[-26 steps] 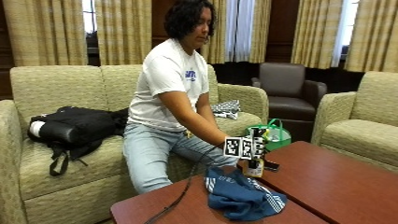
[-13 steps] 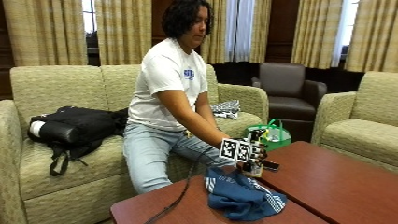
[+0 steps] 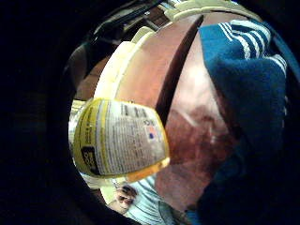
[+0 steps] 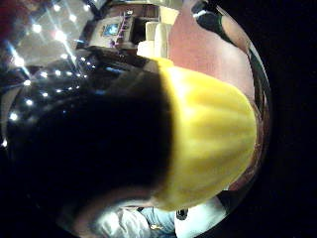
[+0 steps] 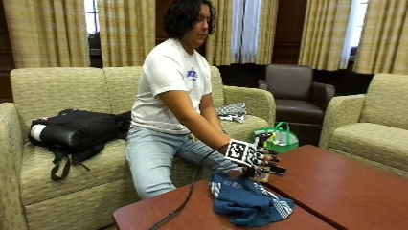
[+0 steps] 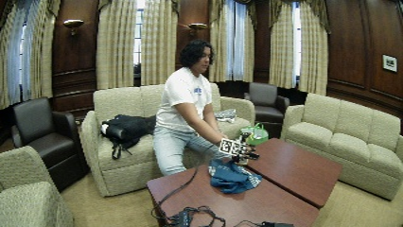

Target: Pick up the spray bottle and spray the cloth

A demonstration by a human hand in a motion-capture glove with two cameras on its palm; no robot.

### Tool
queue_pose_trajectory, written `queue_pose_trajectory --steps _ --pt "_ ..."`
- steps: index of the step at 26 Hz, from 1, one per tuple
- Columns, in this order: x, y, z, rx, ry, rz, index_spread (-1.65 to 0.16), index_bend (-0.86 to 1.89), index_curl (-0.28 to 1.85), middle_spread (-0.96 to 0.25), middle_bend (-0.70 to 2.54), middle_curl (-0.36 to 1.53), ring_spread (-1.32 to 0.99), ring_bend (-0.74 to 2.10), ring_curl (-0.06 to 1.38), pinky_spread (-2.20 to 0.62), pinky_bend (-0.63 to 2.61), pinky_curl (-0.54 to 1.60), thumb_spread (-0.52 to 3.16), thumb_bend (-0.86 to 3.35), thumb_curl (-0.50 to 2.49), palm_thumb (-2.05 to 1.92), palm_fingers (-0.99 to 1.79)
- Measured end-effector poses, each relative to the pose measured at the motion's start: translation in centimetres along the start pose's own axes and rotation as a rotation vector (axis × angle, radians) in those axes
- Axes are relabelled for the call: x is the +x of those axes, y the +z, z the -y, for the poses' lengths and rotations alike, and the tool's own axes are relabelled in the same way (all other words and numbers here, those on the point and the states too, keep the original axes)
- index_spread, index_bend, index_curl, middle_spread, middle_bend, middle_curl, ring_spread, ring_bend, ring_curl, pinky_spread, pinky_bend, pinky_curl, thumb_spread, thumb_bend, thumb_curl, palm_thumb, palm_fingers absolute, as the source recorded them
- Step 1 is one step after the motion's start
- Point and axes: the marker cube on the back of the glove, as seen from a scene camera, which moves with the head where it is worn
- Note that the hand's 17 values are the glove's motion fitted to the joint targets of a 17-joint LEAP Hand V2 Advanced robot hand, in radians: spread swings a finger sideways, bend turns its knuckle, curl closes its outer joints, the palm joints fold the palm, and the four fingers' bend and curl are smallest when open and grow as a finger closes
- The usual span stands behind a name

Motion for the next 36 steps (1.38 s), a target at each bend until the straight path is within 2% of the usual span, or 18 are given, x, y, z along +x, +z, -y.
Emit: queue_pose_trajectory --steps 6,20,36 --pt "0.2 -1.7 -1.4 -0.058 -0.028 -0.102 -0.4 0.11 0.39 -0.18 0.18 0.38 -0.18 0.3 0.35 0.1 0.32 0.37 0.85 -0.07 0.52 0.49 0.44" --pt "-0.3 -8.8 -9.3 -0.179 -0.171 -0.435 -0.42 0.16 0.33 -0.16 0.18 0.35 -0.17 0.31 0.33 0.14 0.29 0.35 0.88 -0.04 0.43 0.45 0.45" --pt "-2.6 -15.5 -16.1 -0.176 -0.222 -0.571 -0.43 0.16 0.32 -0.15 0.18 0.34 -0.16 0.31 0.33 0.15 0.25 0.34 0.91 -0.03 0.38 0.46 0.51"
